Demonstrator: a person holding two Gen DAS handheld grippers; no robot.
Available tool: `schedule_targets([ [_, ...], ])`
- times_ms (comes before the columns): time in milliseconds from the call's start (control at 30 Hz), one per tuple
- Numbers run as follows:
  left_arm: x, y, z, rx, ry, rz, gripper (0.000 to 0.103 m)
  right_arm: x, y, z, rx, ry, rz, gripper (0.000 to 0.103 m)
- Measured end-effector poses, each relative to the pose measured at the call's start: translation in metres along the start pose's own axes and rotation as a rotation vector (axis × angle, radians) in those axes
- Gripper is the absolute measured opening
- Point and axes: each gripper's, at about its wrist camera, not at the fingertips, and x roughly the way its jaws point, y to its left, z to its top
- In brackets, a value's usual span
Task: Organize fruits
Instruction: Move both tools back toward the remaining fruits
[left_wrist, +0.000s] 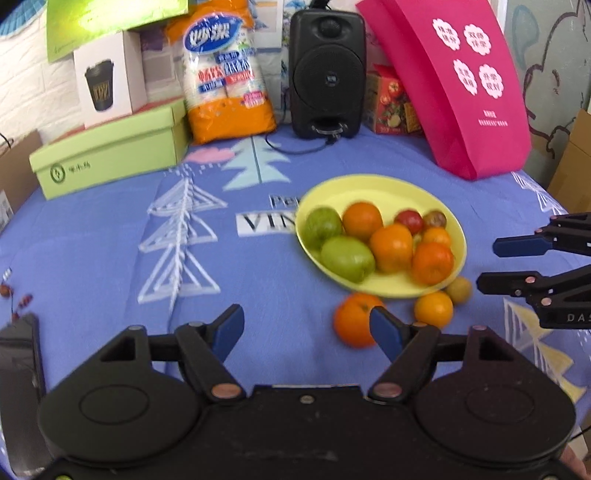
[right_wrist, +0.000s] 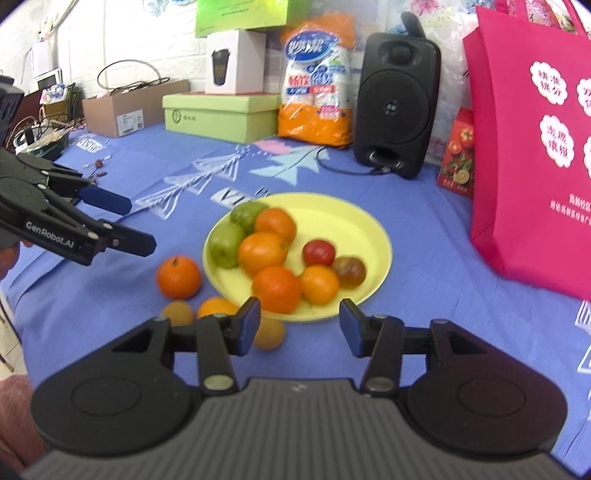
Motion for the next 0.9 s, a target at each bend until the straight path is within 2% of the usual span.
schedule_targets([
  [233, 0.01, -0.01, -0.021, 0.0, 0.041, -0.008, 0.076, 0.004, 0.02, -0.021, -0.012, 0.053, 0.034, 0.047],
  [400, 0.022, -0.014, -0.026, 0.01, 0.066, 0.012, 0.076, 0.005, 0.027, -0.03, -0.013, 0.077, 0.044, 0.047],
  [900, 0.034, -0.016, -0.022, 0.023, 0.064, 0.031, 0.082, 0.014, 0.023, -0.032, 0.008, 0.07, 0.051, 0.054],
])
